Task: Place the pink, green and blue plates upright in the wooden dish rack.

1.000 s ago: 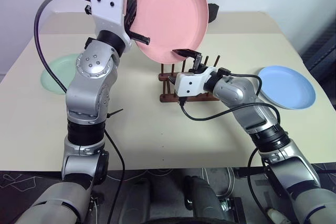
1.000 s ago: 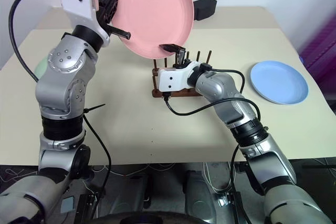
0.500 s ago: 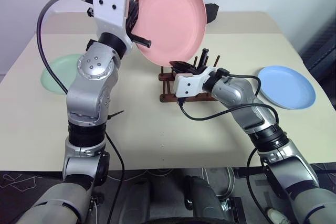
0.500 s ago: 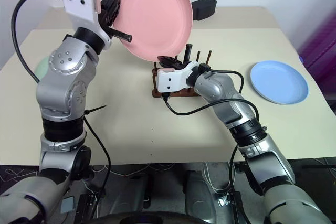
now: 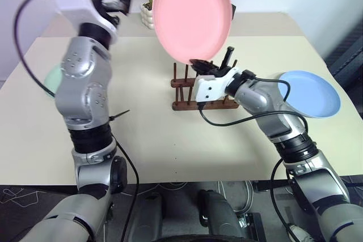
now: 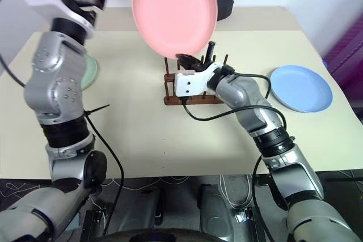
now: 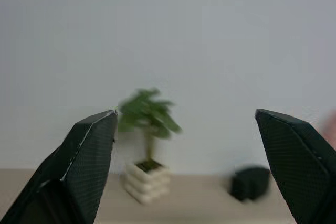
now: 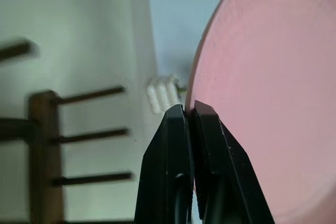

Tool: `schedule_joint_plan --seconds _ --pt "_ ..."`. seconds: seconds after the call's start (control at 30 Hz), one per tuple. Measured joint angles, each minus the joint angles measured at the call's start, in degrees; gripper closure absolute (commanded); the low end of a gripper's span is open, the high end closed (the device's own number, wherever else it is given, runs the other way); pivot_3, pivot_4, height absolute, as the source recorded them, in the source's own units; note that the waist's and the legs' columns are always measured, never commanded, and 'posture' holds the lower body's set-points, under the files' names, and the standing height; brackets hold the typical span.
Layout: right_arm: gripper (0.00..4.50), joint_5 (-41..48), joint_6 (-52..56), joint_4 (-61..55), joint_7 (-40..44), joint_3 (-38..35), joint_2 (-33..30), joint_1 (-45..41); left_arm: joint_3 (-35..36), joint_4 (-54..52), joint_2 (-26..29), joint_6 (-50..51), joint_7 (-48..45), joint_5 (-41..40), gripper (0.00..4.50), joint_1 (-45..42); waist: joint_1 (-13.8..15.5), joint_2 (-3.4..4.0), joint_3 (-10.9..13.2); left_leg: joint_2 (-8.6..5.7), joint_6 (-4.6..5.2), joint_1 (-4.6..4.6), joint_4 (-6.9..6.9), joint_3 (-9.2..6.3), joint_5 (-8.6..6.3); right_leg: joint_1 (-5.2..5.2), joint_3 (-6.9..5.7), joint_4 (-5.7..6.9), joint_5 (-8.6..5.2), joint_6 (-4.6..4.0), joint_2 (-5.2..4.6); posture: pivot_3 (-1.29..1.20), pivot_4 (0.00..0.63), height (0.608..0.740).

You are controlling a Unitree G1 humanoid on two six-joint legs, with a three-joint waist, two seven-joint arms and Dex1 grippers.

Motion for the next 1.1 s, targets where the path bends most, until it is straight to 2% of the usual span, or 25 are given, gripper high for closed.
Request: schedule_joint_plan --seconds 0.13,0.3,0.53,0.8,0.97,1.1 --pt "4.50 13.27 3.56 -3.70 3.05 -8.62 0.17 1.11 1.90 1.32 6.30 -1.42 -7.49 -2.86 0.05 5.50 -0.01 0.00 0.00 0.01 0.01 0.01 0.00 0.00 0.00 0.02 0.00 0.01 0.00 0.00 0.00 0.00 0.150 0.739" --pt "4.50 33.87 13.41 -8.68 9.20 -18.42 1.01 5.92 1.41 0.65 11.48 -1.97 -23.13 -9.78 0.05 20.23 0.00 0.02 0.01 0.10 0.01 0.02 0.03 0.00 0.00 0.05 0.01 0.02 0.00 -0.03 -0.01 0.00 0.150 0.739" --pt "4.50 55.24 29.60 -15.03 16.05 -24.92 -1.49 10.78 -2.70 -6.87 17.27 1.92 -36.60 -17.49 0.05 33.90 0.03 0.20 0.09 0.17 0.03 0.03 0.01 0.01 -0.01 0.05 0.05 0.01 -0.13 -0.28 -0.05 0.00 0.150 0.739" --pt "4.50 72.80 43.02 -19.37 19.55 -29.73 -3.77 14.05 -13.12 -10.51 22.62 2.77 -45.00 -16.25 0.05 42.72 0.11 0.22 0.10 0.17 0.04 0.04 0.03 0.07 -0.02 0.05 0.05 0.00 -0.15 -0.32 -0.03 0.00 0.150 0.739" --pt "4.50 79.23 47.42 -18.78 21.68 -31.15 -4.80 14.07 -19.13 -10.26 22.57 0.98 -46.42 -12.63 0.05 42.99 0.16 0.22 0.10 0.17 0.05 0.02 0.04 0.06 -0.02 0.04 0.05 -0.02 -0.15 -0.31 -0.03 0.00 0.150 0.739" --pt "4.50 80.59 49.24 -13.53 23.11 -31.20 -4.85 13.84 -22.20 -9.26 19.64 0.02 -46.51 -11.65 0.05 42.97 0.16 0.23 0.09 0.16 0.05 0.02 0.04 0.08 -0.02 0.04 0.05 -0.02 -0.15 -0.31 -0.03 0.00 0.150 0.739"
